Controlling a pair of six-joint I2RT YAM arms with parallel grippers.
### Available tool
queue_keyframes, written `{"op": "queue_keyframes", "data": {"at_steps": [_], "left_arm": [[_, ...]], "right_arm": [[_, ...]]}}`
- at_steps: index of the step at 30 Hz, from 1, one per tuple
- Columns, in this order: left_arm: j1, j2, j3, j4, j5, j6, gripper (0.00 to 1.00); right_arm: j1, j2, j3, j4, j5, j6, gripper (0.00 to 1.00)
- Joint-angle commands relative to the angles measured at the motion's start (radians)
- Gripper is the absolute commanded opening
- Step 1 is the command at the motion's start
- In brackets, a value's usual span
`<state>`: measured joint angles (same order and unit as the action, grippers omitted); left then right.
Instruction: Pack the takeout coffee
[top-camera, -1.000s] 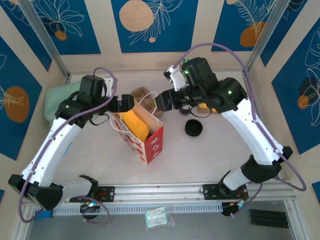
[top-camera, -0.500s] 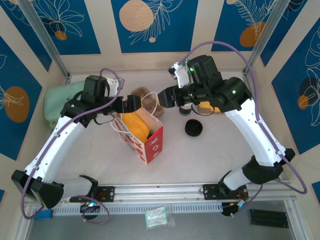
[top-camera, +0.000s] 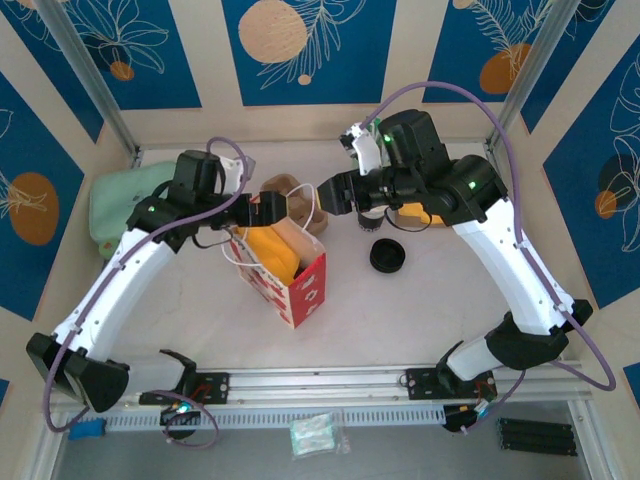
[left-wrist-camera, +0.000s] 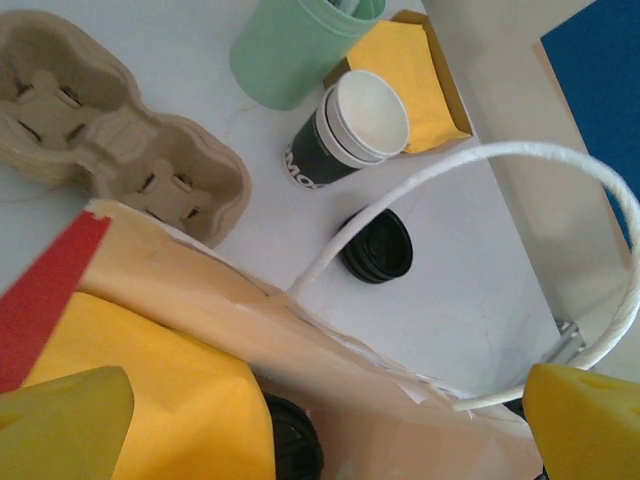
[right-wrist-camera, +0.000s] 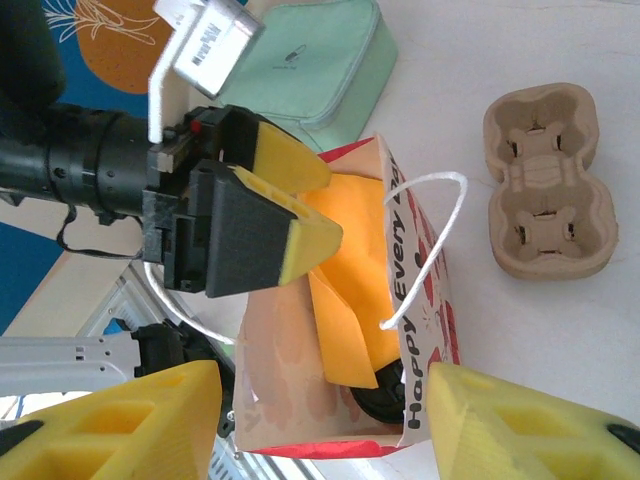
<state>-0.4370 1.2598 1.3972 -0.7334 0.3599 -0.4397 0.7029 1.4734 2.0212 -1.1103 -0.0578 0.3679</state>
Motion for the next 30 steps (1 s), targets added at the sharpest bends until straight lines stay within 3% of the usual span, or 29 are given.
{"op": "queue_keyframes", "data": {"at_steps": [1,10,16,23,26,30], "left_arm": [[0.002,-0.03,0.073,-0.029,-0.109,0.045,0.99],[0.069,-0.031,0.162,-0.036,-0.201,0.072,0.99],[0.128,-0.045,0.161,-0.033,-0.277,0.122,1.0],[0.228,-0.127,0.036,0.039,-0.374,0.164,1.0],[0.289,-0.168,-0.04,0.084,-0.392,0.186,0.99],[0.369,-0.235,-0.173,0.178,-0.403,0.215,0.99]], "right_arm": [[-0.01,-0.032,0.014,0.001,-0.022,0.009,0.57],[-0.065,-0.086,-0.041,0.004,-0.02,0.017,0.6],[-0.142,-0.152,-0.145,0.039,-0.004,0.018,0.67],[-0.273,-0.27,-0.369,0.161,0.005,0.039,0.86],[-0.325,-0.317,-0.473,0.222,0.03,0.052,1.0],[-0.378,-0.375,-0.626,0.304,0.126,0.06,0.99]]}}
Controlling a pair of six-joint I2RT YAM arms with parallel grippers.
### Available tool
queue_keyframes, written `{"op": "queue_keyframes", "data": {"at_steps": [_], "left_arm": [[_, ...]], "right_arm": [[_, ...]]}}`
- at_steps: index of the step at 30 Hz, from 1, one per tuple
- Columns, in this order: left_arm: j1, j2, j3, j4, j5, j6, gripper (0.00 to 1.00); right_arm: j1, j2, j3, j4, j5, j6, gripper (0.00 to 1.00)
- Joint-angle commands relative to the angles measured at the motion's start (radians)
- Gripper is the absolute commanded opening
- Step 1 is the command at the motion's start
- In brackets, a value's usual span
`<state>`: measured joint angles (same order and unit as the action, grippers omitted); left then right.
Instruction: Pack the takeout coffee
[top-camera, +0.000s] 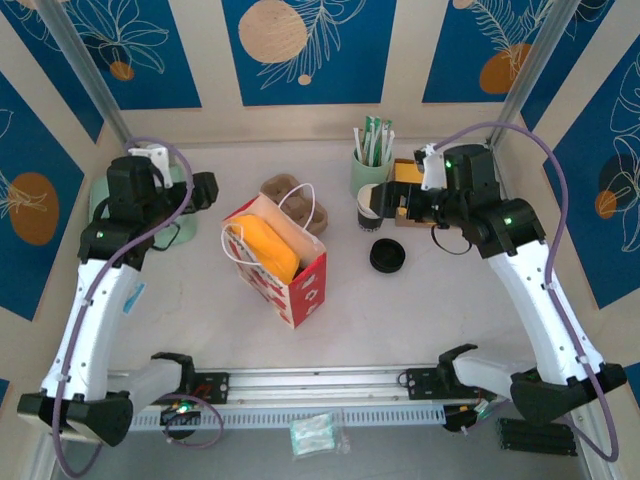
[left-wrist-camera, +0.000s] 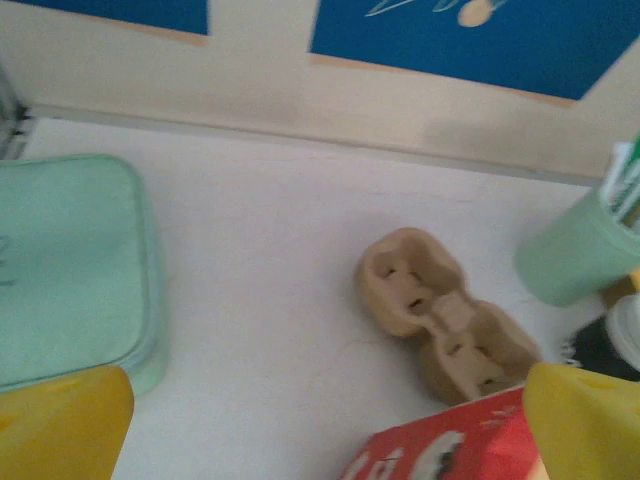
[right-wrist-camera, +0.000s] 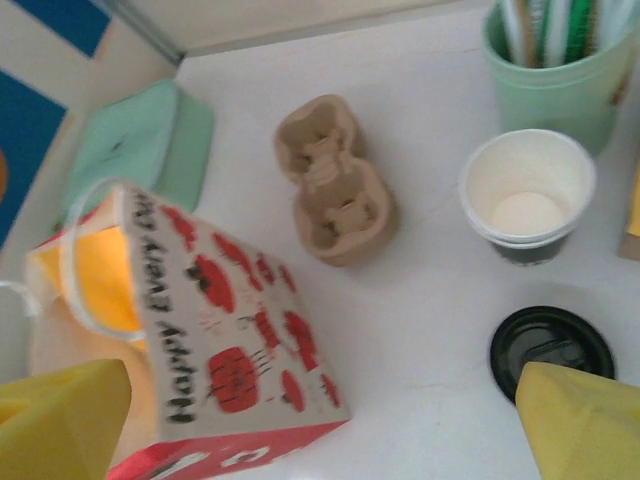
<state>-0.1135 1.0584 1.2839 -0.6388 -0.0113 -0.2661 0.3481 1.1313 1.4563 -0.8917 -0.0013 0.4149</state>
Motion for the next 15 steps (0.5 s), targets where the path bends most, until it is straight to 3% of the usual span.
{"op": "queue_keyframes", "data": {"at_steps": [1,6,15], "left_arm": [[0.074,-0.048,-0.098,0.105,-0.021,0.036,0.99],[0.142,-0.105,-0.28,0.236,-0.008,0.065,0.99],[0.155,-0.167,-0.542,0.453,0.0,0.12,1.0]], "right_arm": [[-0.035,-0.042,-0.098,0.104,0.105,0.016,0.99],[-0.094,-0.067,-0.294,0.227,0.248,0.022,0.99],[-0.196,-0.064,-0.584,0.529,0.296,-0.036,0.99]]}}
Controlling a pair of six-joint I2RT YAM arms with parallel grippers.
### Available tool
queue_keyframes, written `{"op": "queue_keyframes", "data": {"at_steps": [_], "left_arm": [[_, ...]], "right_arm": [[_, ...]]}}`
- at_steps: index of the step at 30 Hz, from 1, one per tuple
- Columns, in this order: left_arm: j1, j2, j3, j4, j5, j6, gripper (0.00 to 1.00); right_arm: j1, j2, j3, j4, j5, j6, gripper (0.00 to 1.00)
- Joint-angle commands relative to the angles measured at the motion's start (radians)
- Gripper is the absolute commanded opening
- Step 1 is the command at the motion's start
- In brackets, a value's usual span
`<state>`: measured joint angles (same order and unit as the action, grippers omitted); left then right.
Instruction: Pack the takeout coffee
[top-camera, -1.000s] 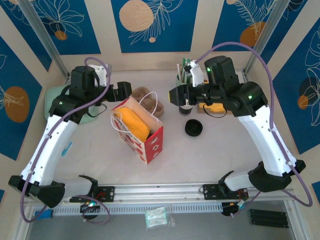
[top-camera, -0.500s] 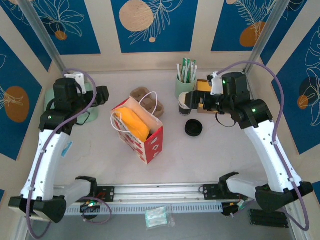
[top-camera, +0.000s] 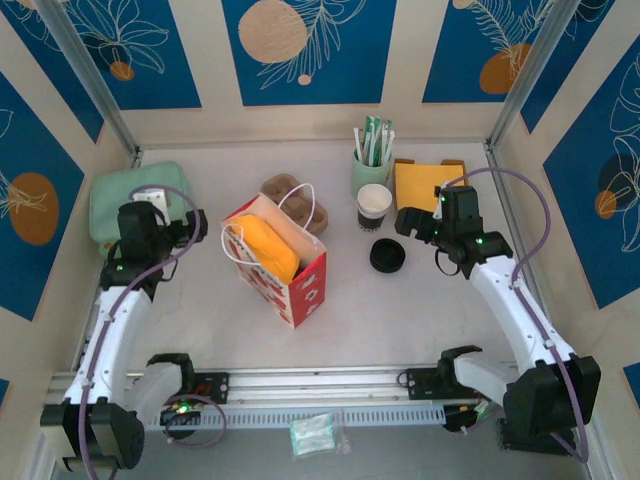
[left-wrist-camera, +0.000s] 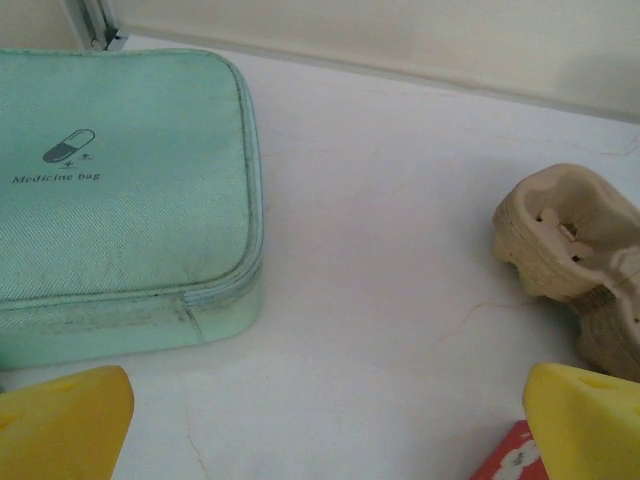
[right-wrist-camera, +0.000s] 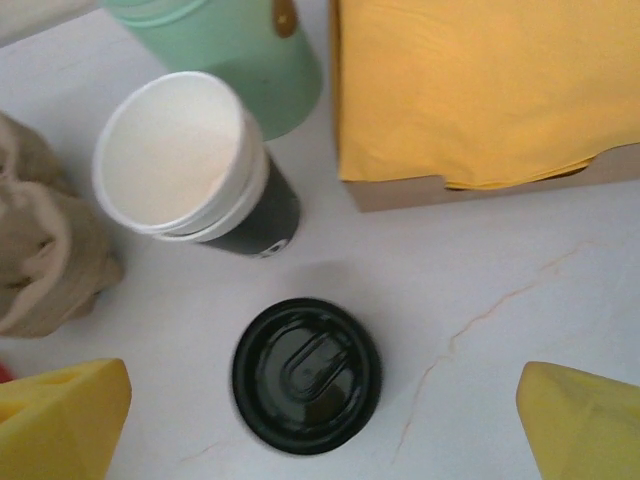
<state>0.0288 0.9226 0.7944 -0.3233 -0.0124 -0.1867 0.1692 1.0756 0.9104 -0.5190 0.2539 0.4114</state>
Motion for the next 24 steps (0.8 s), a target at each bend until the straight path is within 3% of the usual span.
{"op": "queue_keyframes", "data": {"at_steps": [1,6,14,24], "left_arm": [[0.013,-0.04,-0.086,0.174,0.004,0.05,0.99],[0.012,-0.025,-0.215,0.325,0.023,0.076,0.99],[0.009,0.157,-0.4,0.727,-0.015,0.086,0.99],[-0.004,0.372,-0.474,1.083,0.023,0.143,1.0]], "right_arm": [[-0.026,-0.006,-0.064,0.189,0.046,-0.043,0.99],[-0.057,-0.01,-0.206,0.386,0.075,-0.081,0.99],[-0.055,0.062,-0.361,0.714,0.134,-0.172,0.99],[-0.044,0.22,-0.505,1.121,0.077,-0.306,0.99]]}}
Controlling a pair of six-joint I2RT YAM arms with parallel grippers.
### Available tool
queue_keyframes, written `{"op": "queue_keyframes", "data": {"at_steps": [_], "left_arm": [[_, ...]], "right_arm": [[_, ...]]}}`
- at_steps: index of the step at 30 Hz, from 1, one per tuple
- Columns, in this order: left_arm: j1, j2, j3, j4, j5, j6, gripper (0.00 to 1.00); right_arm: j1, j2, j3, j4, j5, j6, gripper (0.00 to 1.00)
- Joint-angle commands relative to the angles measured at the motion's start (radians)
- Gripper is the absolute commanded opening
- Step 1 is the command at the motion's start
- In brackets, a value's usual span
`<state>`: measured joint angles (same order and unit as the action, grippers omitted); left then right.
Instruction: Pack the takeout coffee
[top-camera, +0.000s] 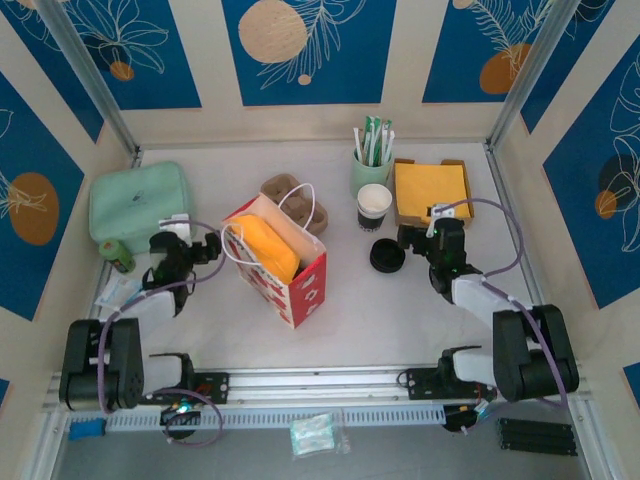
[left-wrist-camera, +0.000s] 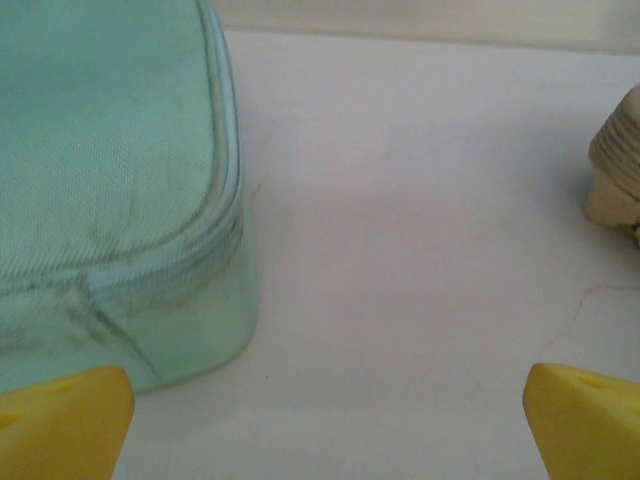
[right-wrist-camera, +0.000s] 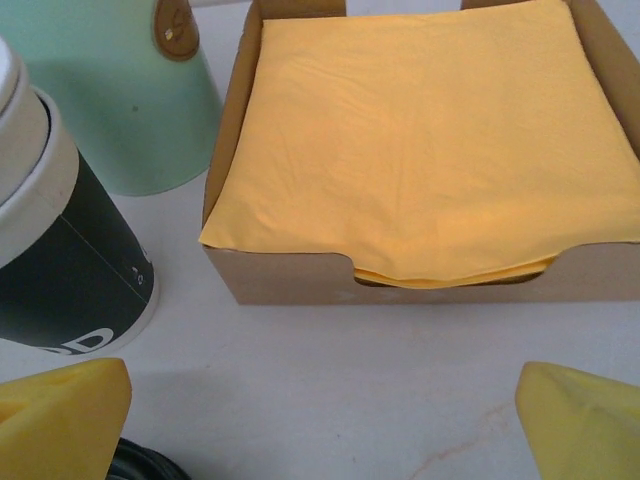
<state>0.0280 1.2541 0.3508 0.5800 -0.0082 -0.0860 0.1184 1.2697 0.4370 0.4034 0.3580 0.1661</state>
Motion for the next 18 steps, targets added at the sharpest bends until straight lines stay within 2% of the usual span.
{"op": "queue_keyframes", "data": {"at_steps": [1,6,12,13,14,15,18], "left_arm": [[-0.004,0.066,-0.039,0.215,0.024,0.046,0.99],[-0.004,0.173,-0.033,0.337,0.071,0.058,1.0],[-0.007,0.325,-0.066,0.556,0.104,0.063,1.0],[-0.007,0.318,-0.055,0.53,0.107,0.064,0.99],[-0.007,0.314,-0.04,0.491,0.114,0.068,0.99],[-0.007,0.317,-0.026,0.469,0.125,0.073,0.99],[-0.025,0.317,0.005,0.409,0.106,0.091,0.99]], "right_arm": [[0.007,0.048,-0.044,0.236,-0.035,-0.066,0.99],[0.004,0.093,-0.051,0.317,-0.075,-0.123,0.99],[-0.054,0.232,-0.112,0.557,-0.104,-0.08,0.99],[-0.055,0.264,-0.112,0.6,-0.104,-0.083,0.99],[-0.057,0.265,-0.098,0.587,-0.111,-0.081,0.99],[-0.066,0.246,-0.067,0.501,-0.145,-0.081,0.99],[-0.125,0.252,-0.017,0.39,-0.282,-0.061,0.99]]}}
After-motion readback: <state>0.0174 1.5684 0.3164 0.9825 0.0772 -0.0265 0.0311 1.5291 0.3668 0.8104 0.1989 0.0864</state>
